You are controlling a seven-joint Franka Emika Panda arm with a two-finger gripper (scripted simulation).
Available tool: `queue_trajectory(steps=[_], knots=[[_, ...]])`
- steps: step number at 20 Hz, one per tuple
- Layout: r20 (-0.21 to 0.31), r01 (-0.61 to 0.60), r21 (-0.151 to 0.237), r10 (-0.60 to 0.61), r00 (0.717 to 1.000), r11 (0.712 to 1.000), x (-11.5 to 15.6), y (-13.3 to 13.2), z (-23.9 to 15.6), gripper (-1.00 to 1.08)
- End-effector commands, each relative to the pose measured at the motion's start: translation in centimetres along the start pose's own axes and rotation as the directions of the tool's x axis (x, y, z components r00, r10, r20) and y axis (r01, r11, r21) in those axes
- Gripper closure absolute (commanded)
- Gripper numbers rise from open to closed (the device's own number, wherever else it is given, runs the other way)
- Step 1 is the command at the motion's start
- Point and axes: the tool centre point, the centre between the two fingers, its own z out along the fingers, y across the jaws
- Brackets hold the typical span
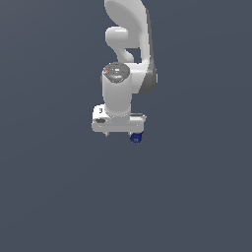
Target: Pick up the object and move it to a goal position.
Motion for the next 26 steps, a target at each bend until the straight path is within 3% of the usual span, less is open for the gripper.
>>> queue_trajectory(steps=[1, 7, 15, 21, 26], knots=[[-0.001, 0.045, 0.003, -0.045, 0.999, 0.999, -0.5, -0.8, 0.2, -0.92], [-0.008, 0.207, 0.013, -0.207, 0.978, 0.978, -2.6, -3.7, 1.1, -0.92], [-0.021, 0.424, 0.019, -0.423, 0.906, 0.906, -5.8, -7.4, 2.2, -0.92], [-0.026, 0.506, 0.020, -0.505, 0.863, 0.862, -7.2, -8.8, 2.6, -0.92], [-0.028, 0.527, 0.020, -0.526, 0.850, 0.850, -7.6, -9.1, 2.7, -0.92]])
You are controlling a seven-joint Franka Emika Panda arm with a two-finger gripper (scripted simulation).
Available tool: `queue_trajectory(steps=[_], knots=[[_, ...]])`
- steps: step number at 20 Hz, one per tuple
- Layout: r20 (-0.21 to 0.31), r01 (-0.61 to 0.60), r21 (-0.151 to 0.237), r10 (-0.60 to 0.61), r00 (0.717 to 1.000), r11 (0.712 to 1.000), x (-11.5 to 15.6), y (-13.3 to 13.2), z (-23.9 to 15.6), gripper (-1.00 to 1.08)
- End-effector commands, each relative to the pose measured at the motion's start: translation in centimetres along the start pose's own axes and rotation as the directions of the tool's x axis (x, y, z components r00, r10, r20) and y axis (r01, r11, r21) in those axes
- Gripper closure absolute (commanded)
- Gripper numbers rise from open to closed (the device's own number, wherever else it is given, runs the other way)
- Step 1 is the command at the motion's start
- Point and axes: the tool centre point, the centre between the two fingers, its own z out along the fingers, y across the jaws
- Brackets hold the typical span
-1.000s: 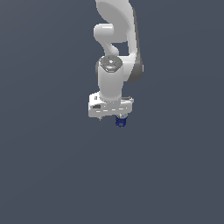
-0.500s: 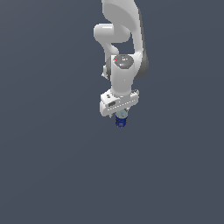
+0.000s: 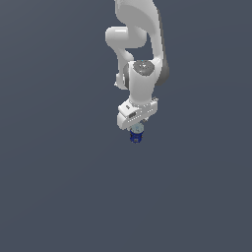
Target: Pick up the object and move it to a goal position.
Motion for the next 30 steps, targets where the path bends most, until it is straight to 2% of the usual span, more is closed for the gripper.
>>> queue_trajectory(steps=[1, 19, 20, 30], knots=[[0.000, 0.000, 0.000, 0.000, 1.000, 1.000, 0.0, 0.0, 0.0, -0.92], [-0.001, 0.006, 0.000, -0.006, 1.000, 1.000, -0.1, -0.1, 5.0, -0.92], [-0.001, 0.006, 0.000, -0.006, 1.000, 1.000, -0.1, -0.1, 5.0, 1.08], [-0.001, 0.005, -0.001, -0.005, 1.000, 1.000, -0.1, 0.0, 4.9, 1.08]])
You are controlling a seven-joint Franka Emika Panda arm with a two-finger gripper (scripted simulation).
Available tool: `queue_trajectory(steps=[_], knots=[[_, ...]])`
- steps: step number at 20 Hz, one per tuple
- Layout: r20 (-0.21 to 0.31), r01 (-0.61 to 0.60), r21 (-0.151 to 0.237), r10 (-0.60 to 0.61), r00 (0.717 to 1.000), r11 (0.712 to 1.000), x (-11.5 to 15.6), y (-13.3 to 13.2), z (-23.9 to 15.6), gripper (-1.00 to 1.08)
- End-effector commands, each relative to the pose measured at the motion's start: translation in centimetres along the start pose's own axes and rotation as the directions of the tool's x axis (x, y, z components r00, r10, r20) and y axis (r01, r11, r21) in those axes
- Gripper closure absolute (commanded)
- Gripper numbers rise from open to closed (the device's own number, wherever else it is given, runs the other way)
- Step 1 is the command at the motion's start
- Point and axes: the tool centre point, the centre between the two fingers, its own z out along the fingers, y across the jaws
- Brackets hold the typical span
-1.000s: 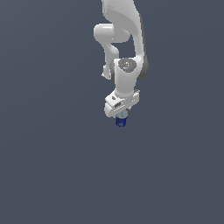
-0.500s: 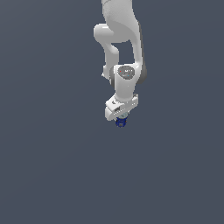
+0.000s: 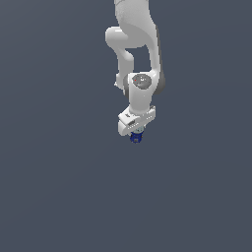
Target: Pick up the object and move it to a goal position.
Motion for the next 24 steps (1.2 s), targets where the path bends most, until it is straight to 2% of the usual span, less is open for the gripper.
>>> queue_trajectory(steps=[1, 12, 24], knots=[[0.000, 0.000, 0.000, 0.000, 1.000, 1.000, 0.0, 0.0, 0.0, 1.08], [0.000, 0.000, 0.000, 0.000, 1.000, 1.000, 1.3, -0.2, -3.6, 1.08], [0.000, 0.001, 0.001, -0.001, 1.000, 1.000, 4.9, -0.7, -13.7, 1.08]])
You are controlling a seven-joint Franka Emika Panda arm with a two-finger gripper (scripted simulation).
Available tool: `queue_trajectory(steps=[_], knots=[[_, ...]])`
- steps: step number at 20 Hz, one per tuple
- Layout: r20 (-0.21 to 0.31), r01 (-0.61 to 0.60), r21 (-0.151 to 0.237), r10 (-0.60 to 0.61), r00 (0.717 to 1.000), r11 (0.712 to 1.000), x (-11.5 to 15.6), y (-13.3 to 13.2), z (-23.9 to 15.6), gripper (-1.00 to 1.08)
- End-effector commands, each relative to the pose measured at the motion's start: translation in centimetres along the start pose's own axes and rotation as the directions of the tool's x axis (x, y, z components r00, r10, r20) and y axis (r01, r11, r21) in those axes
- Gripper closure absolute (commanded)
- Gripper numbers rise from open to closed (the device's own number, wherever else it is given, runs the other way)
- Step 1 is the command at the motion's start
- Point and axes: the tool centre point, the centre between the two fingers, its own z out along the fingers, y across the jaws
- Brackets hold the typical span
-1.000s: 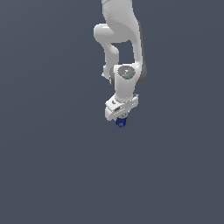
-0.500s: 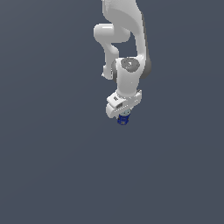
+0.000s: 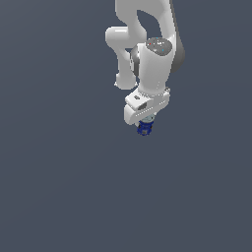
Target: Pick up the object and move it to a goal position.
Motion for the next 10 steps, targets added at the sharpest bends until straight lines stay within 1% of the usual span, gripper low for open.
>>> queue_trajectory(steps=[1, 10], knots=[[-0.003, 0.000, -0.002, 0.000, 1.000, 1.000, 0.9, -0.1, -2.6, 1.08], [-0.003, 0.001, -0.001, -0.001, 1.000, 1.000, 4.1, -0.5, -11.2, 1.08]])
